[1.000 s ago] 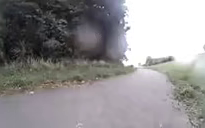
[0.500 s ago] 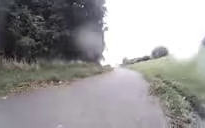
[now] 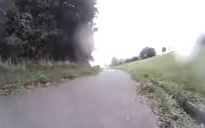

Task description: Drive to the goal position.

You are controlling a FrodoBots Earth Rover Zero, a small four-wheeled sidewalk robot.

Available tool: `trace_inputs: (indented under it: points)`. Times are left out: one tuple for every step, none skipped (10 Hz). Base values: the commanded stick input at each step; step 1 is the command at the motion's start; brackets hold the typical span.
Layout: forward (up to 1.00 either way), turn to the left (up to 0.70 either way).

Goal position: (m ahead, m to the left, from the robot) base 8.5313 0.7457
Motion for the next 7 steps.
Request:
trace_inputs:
  points:
    - [1.00, 0.00]
    - [1.00, 0.00]
    - [1.00, 0.00]
    - [1.00, 0.00]
    - [1.00, 0.00]
    - [1.00, 0.00]
    - [1.00, 0.00]
